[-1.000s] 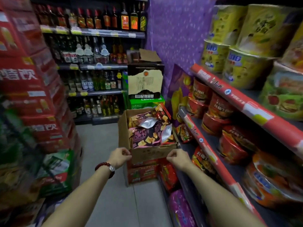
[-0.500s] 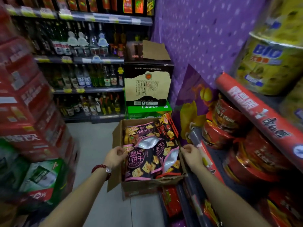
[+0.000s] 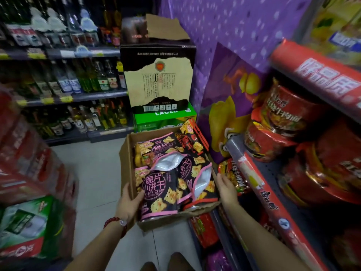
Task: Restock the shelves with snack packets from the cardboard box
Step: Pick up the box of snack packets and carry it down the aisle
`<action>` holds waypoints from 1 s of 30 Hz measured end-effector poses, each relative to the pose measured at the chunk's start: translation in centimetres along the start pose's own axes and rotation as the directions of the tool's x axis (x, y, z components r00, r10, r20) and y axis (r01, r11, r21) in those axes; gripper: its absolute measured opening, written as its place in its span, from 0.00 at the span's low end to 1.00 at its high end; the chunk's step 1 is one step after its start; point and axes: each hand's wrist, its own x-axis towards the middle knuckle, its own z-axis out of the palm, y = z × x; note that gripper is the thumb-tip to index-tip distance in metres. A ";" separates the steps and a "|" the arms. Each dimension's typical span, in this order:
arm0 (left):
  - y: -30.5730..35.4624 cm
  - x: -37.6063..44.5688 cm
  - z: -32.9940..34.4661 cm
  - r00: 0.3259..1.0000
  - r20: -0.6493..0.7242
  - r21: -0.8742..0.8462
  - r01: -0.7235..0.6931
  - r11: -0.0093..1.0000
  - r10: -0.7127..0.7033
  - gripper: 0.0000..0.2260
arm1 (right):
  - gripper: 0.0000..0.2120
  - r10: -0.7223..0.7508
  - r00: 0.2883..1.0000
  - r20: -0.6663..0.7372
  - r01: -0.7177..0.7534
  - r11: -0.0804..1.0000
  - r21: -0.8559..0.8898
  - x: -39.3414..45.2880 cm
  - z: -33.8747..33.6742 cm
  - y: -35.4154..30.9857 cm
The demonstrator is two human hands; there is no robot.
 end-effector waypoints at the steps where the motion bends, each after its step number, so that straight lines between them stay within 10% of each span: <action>1: -0.1 -0.1 0.5 1.000 -0.005 -0.039 -0.016 0.999 0.016 0.32 | 0.19 0.011 1.000 0.014 -0.012 1.000 0.015 0.1 0.1 -0.1; 17: -2.5 2.8 -0.1 0.956 -0.234 0.176 -0.135 0.975 0.175 0.20 | 0.19 -0.010 0.990 0.141 0.037 0.981 -0.189 1.0 2.1 2.5; 24: -2.3 3.1 -0.8 0.981 -0.111 0.156 -0.138 0.978 0.156 0.31 | 0.20 0.013 0.994 0.109 0.011 0.976 -0.218 2.3 2.2 2.7; 30: -1.9 3.1 -0.7 0.988 -0.066 0.068 -0.134 0.989 0.139 0.21 | 0.21 -0.062 0.995 0.076 0.082 0.954 -0.290 2.8 2.3 2.7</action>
